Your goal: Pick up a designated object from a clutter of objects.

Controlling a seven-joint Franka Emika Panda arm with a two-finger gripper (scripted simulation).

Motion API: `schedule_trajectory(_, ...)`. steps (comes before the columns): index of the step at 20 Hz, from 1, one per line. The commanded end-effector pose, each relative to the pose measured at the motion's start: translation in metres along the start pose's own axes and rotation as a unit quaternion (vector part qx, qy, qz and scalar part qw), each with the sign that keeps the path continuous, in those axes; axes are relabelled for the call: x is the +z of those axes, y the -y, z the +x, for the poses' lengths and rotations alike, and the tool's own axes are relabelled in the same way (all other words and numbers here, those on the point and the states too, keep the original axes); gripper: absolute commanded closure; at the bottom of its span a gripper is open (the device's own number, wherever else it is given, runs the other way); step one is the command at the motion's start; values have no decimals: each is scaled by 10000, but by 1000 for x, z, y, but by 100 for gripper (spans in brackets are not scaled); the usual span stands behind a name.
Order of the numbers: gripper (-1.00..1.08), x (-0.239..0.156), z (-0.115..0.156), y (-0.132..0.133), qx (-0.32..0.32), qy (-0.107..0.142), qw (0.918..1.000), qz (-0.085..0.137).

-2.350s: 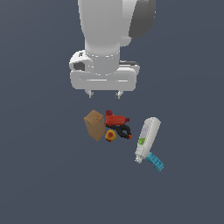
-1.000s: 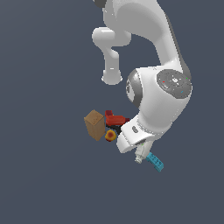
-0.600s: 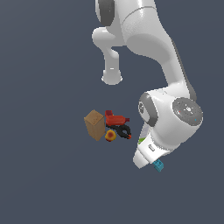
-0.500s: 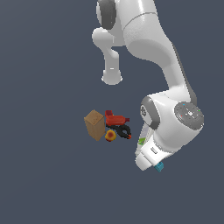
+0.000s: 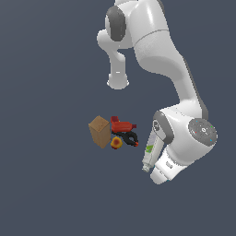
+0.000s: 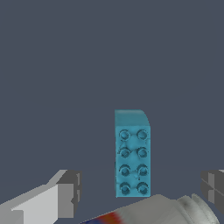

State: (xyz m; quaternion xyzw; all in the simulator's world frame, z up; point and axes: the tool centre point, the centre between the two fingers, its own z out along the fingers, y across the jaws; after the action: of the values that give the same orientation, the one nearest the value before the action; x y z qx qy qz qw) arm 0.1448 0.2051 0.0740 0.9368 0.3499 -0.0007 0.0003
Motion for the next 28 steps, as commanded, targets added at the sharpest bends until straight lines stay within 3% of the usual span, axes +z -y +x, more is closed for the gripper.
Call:
schedule_trajectory(1,-92,2,1,1,-23,-7,10000,0)
schedule_trajectory(20,-92,52,2,1,-25,-7,10000,-1)
schedule_trajectory(21,108,52,2,1,-25,-7,10000,-1)
schedule_trajectory(28,108,52,2,1,-25,-7,10000,-1)
